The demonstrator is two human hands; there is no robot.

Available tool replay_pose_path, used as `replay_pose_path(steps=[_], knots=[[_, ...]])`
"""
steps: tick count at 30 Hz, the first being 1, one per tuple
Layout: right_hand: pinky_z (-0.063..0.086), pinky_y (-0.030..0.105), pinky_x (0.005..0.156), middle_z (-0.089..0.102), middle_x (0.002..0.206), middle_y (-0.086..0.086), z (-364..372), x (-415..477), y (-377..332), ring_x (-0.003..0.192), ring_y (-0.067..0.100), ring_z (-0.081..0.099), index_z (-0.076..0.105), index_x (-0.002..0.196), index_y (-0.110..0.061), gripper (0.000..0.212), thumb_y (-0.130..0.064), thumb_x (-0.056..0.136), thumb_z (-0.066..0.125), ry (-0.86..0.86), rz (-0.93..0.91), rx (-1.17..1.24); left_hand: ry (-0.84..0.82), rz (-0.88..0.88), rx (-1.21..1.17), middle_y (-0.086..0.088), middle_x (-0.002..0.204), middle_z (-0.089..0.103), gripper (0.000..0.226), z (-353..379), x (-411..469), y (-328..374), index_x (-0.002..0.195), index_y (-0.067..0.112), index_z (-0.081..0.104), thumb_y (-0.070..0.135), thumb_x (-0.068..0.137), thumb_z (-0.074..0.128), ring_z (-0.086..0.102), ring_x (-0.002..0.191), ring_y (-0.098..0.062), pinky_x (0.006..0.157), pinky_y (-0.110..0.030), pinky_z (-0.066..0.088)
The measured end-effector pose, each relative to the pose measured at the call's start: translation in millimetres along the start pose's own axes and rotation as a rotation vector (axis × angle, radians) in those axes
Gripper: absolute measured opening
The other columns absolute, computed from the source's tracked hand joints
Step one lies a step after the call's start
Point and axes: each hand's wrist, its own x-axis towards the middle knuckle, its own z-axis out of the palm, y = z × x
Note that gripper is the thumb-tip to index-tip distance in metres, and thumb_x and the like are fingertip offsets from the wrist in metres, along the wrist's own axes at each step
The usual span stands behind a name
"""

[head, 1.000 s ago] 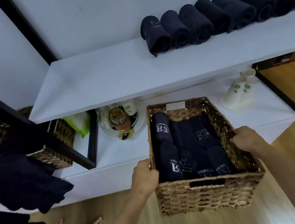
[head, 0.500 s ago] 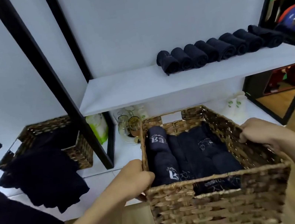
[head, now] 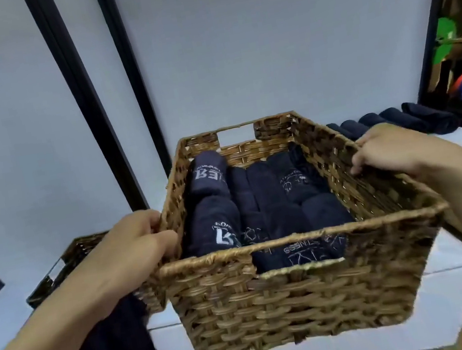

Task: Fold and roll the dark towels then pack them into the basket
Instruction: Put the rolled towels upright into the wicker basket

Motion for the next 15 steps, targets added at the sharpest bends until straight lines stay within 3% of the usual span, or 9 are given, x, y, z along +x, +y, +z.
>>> replay_pose_path(steps=[4,8,12,15], knots=[[0.040,0.026,0.055,0.061,0.068,0.013,17,64,-14,0.064,0.025,0.055,0.061,0.067,0.001,0.011,0.008,0.076,0.061,0.040,-0.010,0.149,0.099,-0.017,-0.016,-0.013,0.069,0.054,0.009,-2,66,-8,0.082,-0.004,0.058,0.000,0.080,0.051,0.051,0.062,-0.024,0.061,-0.035,0.043],[0.040,0.036,0.061,0.055,0.071,0.016,40,136,-10,0.067,0.026,0.054,0.057,0.067,-0.003,0.008,0.005,0.069,0.058,0.047,0.011,0.250,0.181,-0.050,0.007,-0.010,0.066,0.047,0.013,4,128,-14,0.069,0.008,0.052,-0.001,0.078,0.049,0.047,0.063,-0.022,0.062,-0.035,0.037],[0.042,0.037,0.063,0.061,0.076,0.018,61,195,-8,0.076,0.034,0.064,0.060,0.072,0.002,0.007,0.003,0.076,0.054,0.033,0.018,0.293,0.269,-0.091,0.016,-0.011,0.068,0.045,0.010,15,179,-20,0.073,0.006,0.054,0.000,0.079,0.049,0.046,0.065,-0.022,0.064,-0.035,0.034],[0.042,0.035,0.061,0.059,0.071,0.015,74,227,-7,0.074,0.033,0.062,0.056,0.067,-0.001,0.014,0.004,0.080,0.052,0.011,0.015,0.294,0.329,-0.136,-0.005,-0.012,0.069,0.047,0.010,24,209,-26,0.075,0.002,0.057,-0.001,0.080,0.049,0.047,0.067,-0.024,0.063,-0.034,0.034]])
